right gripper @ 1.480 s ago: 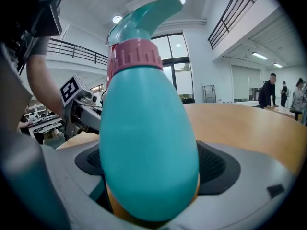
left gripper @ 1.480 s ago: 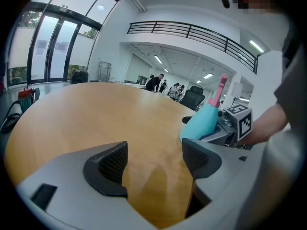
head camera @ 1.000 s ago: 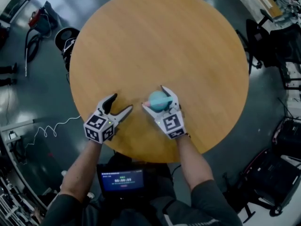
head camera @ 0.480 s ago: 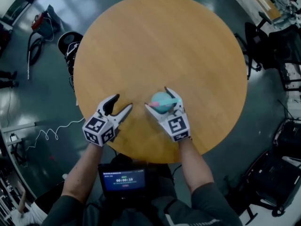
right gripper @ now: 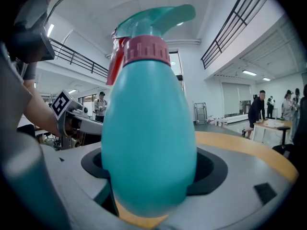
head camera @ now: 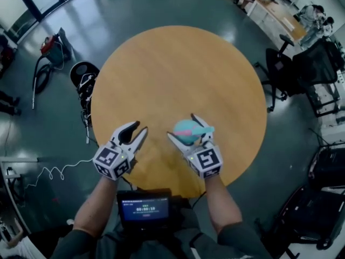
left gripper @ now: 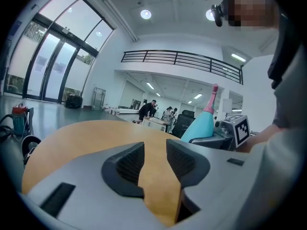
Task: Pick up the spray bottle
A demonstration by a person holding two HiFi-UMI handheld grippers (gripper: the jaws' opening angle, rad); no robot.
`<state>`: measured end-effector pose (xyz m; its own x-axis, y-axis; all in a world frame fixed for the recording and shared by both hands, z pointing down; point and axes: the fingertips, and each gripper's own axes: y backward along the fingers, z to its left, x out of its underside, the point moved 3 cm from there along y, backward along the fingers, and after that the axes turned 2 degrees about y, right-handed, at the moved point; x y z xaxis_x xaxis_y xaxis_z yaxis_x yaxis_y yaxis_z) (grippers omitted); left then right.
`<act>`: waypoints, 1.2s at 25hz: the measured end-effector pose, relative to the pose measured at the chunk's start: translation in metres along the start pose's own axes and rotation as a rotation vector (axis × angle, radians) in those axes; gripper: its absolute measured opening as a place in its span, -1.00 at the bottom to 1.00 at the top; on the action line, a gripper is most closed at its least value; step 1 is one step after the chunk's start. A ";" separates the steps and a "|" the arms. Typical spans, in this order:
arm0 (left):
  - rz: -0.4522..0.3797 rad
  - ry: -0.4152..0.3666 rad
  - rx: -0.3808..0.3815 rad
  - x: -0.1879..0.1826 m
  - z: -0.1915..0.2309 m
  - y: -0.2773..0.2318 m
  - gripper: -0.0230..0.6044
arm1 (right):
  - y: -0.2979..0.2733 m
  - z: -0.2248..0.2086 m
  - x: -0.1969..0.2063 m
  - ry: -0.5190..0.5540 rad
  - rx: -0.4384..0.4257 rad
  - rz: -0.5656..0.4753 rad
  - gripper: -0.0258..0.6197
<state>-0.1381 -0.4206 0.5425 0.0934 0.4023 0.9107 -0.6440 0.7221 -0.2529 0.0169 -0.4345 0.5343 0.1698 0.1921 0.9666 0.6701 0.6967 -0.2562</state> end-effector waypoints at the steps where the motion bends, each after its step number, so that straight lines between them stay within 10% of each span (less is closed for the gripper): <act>1: -0.010 -0.009 0.007 -0.005 -0.003 0.002 -0.44 | 0.003 0.001 -0.006 -0.001 0.007 -0.001 0.44; 16: -0.170 -0.074 0.022 -0.083 -0.038 0.055 -0.92 | 0.045 0.007 -0.088 0.001 0.074 -0.044 0.44; 30: -0.209 -0.132 0.209 -0.121 -0.085 0.064 -0.94 | 0.107 0.026 -0.129 -0.004 0.255 -0.120 0.44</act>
<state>-0.1260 -0.3745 0.3883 0.1493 0.1712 0.9739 -0.7646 0.6445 0.0040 0.0485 -0.3668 0.3820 0.0968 0.0998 0.9903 0.4813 0.8662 -0.1343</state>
